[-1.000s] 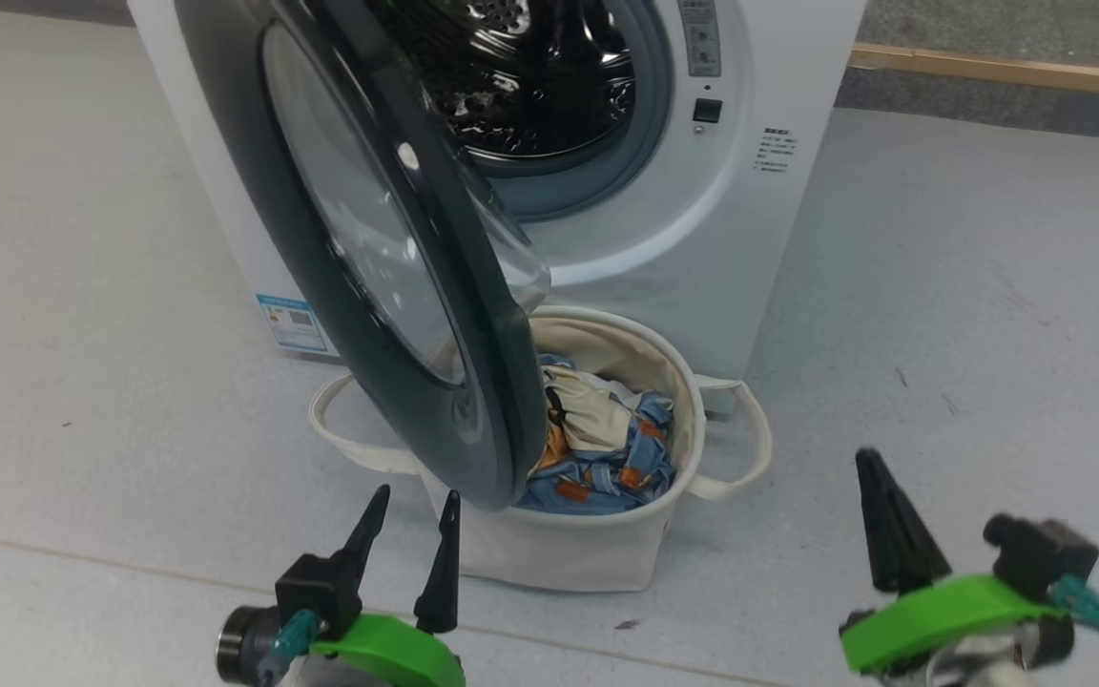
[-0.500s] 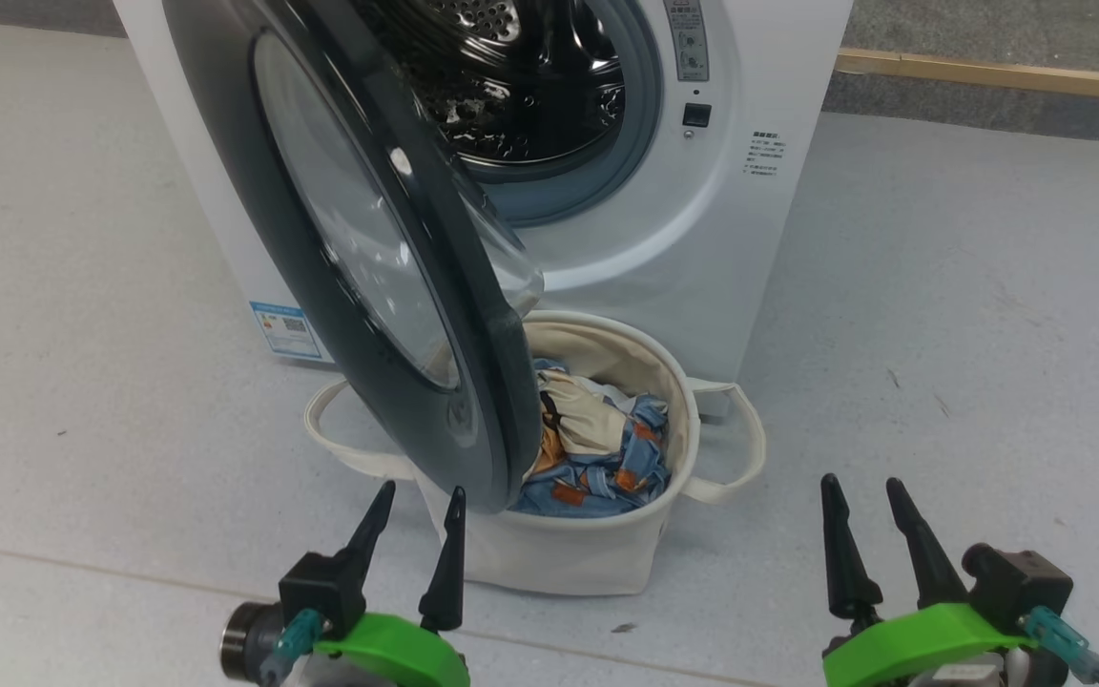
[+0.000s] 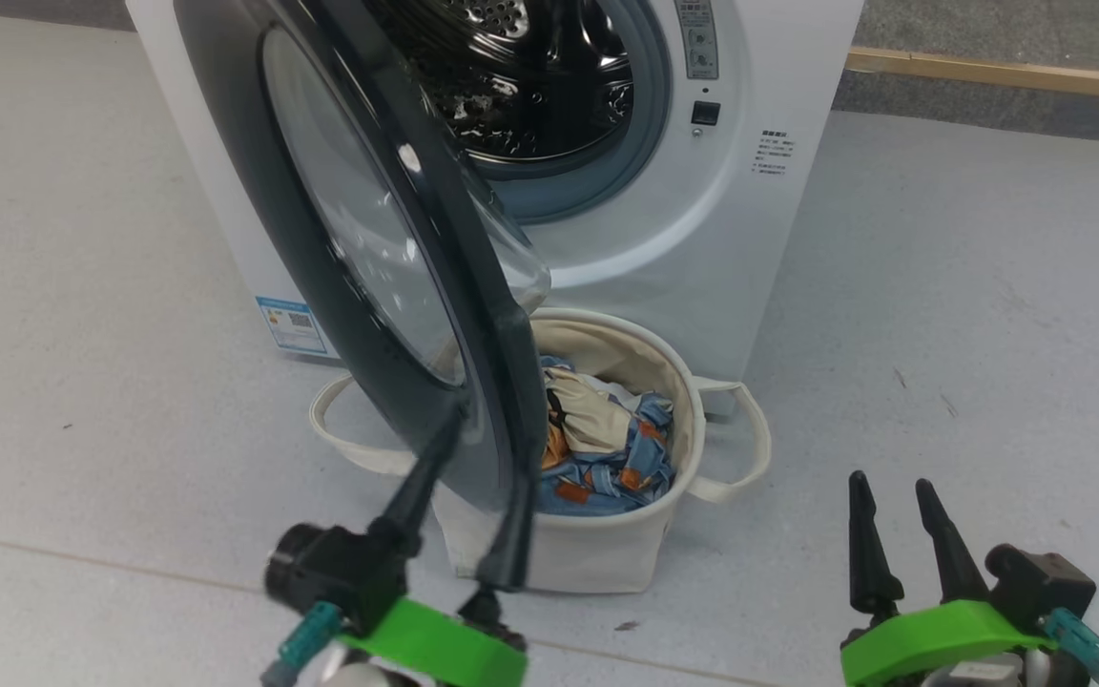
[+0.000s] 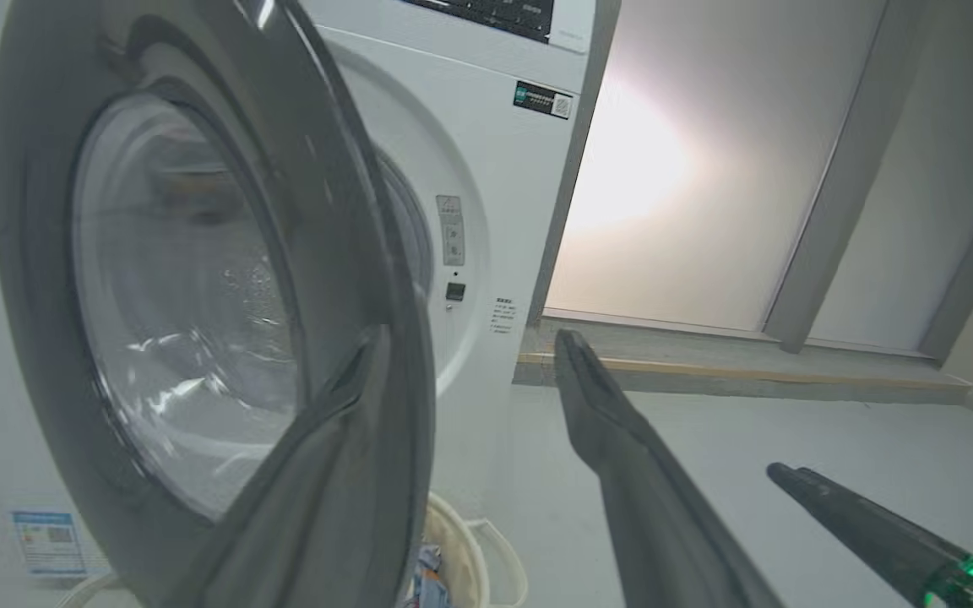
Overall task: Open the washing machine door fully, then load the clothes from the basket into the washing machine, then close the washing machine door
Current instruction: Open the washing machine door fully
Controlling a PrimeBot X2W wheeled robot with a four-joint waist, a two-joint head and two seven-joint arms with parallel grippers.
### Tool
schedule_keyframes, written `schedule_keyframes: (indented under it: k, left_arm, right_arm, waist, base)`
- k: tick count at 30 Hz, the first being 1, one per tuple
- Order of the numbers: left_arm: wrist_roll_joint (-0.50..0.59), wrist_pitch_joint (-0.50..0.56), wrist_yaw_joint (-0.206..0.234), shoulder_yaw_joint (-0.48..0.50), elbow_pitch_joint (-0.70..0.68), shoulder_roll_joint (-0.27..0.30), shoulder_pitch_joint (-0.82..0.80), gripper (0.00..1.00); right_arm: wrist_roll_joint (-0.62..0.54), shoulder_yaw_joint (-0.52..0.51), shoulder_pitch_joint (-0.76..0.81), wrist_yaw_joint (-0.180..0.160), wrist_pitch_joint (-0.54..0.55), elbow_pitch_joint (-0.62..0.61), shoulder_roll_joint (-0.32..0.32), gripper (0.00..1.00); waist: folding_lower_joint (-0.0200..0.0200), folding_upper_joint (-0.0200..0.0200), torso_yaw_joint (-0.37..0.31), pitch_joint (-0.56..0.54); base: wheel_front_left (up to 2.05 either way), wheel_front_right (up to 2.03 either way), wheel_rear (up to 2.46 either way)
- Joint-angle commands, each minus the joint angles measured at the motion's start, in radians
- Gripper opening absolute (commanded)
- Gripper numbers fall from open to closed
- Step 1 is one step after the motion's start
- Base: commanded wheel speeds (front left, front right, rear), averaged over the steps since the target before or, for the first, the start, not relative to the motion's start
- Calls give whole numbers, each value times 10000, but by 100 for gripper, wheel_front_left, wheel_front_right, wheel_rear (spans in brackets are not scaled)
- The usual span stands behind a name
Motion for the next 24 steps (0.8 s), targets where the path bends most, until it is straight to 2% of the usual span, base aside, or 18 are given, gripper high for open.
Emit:
schedule_keyframes:
  k: [1,4,8,10,12,16,17,18,24]
  left_arm:
    - [14,-118,-158,81,-639,41,-342,100]
    - [-143,-118,-445,-428,-1348,41,-333,100]
    - [-44,-118,-439,-1188,-916,41,-630,100]
    - [-133,-118,-243,-1541,-254,41,-920,100]
    - [-761,-118,13,-1908,808,41,-1183,100]
    - [-1329,-118,745,-2437,2103,41,-2294,100]
    - [-1404,-118,916,-2558,2307,41,-2537,93]
    - [-1498,-118,1054,-2656,2432,41,-2762,0]
    - [-1813,-118,1644,-2919,2717,41,-3613,0]
  right_arm:
    - [-75,154,-297,6,-123,-314,31,100]
    - [-68,166,-366,6,-124,-309,51,100]
    - [16,386,-439,6,-124,-165,58,100]
    - [59,570,-505,6,-124,-33,59,100]
    - [130,673,-573,6,-124,79,60,100]
    - [328,753,-686,6,-124,205,61,100]
    - [362,763,-694,6,-124,238,61,100]
    - [383,781,-705,6,-124,273,61,100]
    - [521,905,-764,6,-124,438,61,100]
  waist:
    - [0,-1,-22,7]
    - [0,-1,-101,20]
    - [0,-1,-233,62]
    - [0,-1,-352,82]
    - [0,-1,-485,91]
    - [0,-1,-739,175]
    - [0,-1,-779,201]
    - [0,-1,-814,229]
    - [0,-1,-952,291]
  base:
    - [0,0,0]
    - [0,0,0]
    - [0,0,0]
    - [0,0,0]
    - [0,0,0]
    - [0,0,0]
    - [0,0,0]
    - [0,0,0]
    - [0,0,0]
